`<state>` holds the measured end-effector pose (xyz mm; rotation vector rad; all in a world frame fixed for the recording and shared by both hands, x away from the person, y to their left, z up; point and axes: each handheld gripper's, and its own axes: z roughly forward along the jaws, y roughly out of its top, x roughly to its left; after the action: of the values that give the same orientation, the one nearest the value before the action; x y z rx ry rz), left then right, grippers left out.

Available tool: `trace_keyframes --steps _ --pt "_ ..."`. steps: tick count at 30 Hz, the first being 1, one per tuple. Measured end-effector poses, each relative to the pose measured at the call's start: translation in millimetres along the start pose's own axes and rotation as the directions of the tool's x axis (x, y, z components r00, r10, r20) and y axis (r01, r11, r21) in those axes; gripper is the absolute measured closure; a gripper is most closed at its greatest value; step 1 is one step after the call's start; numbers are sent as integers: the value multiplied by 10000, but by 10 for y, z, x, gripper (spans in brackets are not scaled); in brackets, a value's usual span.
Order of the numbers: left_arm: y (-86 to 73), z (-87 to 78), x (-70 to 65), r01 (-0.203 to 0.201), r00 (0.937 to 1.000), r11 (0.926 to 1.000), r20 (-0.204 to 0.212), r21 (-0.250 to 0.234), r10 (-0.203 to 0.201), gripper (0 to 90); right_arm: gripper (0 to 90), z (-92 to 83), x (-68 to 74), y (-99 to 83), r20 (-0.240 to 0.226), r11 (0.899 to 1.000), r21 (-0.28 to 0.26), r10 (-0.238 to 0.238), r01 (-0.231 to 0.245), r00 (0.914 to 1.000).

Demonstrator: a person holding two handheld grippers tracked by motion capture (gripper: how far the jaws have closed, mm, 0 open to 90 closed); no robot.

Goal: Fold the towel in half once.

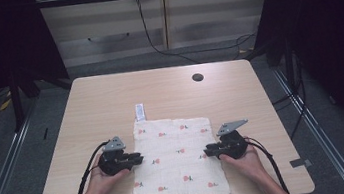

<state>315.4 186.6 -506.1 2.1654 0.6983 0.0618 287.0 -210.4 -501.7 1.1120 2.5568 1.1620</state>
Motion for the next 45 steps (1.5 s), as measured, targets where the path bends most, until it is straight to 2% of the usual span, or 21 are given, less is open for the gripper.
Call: trace_keyframes --steps 4,6,7,9,10,11,12,14,15,16,17,20,21,24,29,33,36,40,41,42,45 --pt "-41 -33 -49 0 9999 10000 134 -9 0 756 743 -25 43 -26 -97 10000 62 -33 33 9999" --pt "-37 -34 -40 -7 9999 10000 128 23 7 757 701 -30 51 -12 -187 9998 210 -17 20 9998" --pt "-31 -33 -42 -89 9999 9999 116 68 88 758 662 -30 37 19 -185 10000 69 -28 29 9998" --pt "-31 -32 -41 -71 9999 10000 124 56 70 757 658 -47 10 51 -113 10000 -50 -81 81 9999" --pt "-32 -32 -39 -55 9999 10000 153 42 54 758 648 -68 -28 91 -19 9998 -202 21 -21 10000" --pt "-36 -33 -33 -88 9998 10000 168 23 87 757 659 -125 -156 189 325 9980 -593 243 -223 9992" --pt "-36 -33 -33 -88 9998 10000 168 23 87 758 659 -125 -156 189 325 9980 -593 243 -223 9992" --pt "-40 -30 -31 -106 9998 9999 172 -30 107 758 661 -170 -323 285 660 9926 -1111 571 -495 9962" --pt "-40 -30 -37 -149 9998 9999 124 -31 150 757 661 -174 -404 329 723 9909 -1155 777 -690 9944" --pt "-41 -30 -41 -133 9998 9999 134 -41 134 757 661 -154 -487 377 1058 9905 -1171 851 -726 9907" --pt "-42 -29 -42 -121 9998 9999 149 -50 121 757 663 -125 -551 404 1194 9898 -1197 920 -776 9886" --pt "-44 -31 -29 -95 9998 9999 192 -57 96 756 666 55 -755 450 1245 9879 -981 1322 -1204 9834" --pt "-44 -34 -23 -129 9997 9999 209 -28 130 756 666 55 -755 450 1245 9879 -981 1322 -1204 9834" --pt "-46 -33 -20 -111 9996 9999 250 -58 113 755 665 204 -862 516 1247 9868 -815 1492 -1397 9809" --pt "-49 -34 -21 -54 9997 9999 220 -94 56 743 658 314 -884 601 1225 9896 -512 1401 -1347 9825" --pt "-50 -34 -20 -48 9997 9999 250 -108 51 736 665 343 -906 598 1255 9892 -352 1456 -1423 9814" --pt "-51 -32 -17 -47 9996 9999 284 -128 51 732 686 364 -909 580 1173 9911 -220 1332 -1315 9841" --pt "-52 -35 -15 -17 9994 9999 355 -107 21 723 744 364 -885 573 1100 9929 -154 1192 -1182 9868" --pt "-54 -34 -13 42 9993 9999 383 -141 -37 715 808 371 -858 569 926 9947 -86 1027 -1024 9904" --pt "-56 -33 -7 81 9992 9998 395 -162 -74 715 832 376 -851 569 913 9953 -95 964 -960 9911" --pt "-56 -37 -3 100 9989 9999 450 -135 -94 714 872 368 -845 565 964 9944 -160 1056 -1046 9897"
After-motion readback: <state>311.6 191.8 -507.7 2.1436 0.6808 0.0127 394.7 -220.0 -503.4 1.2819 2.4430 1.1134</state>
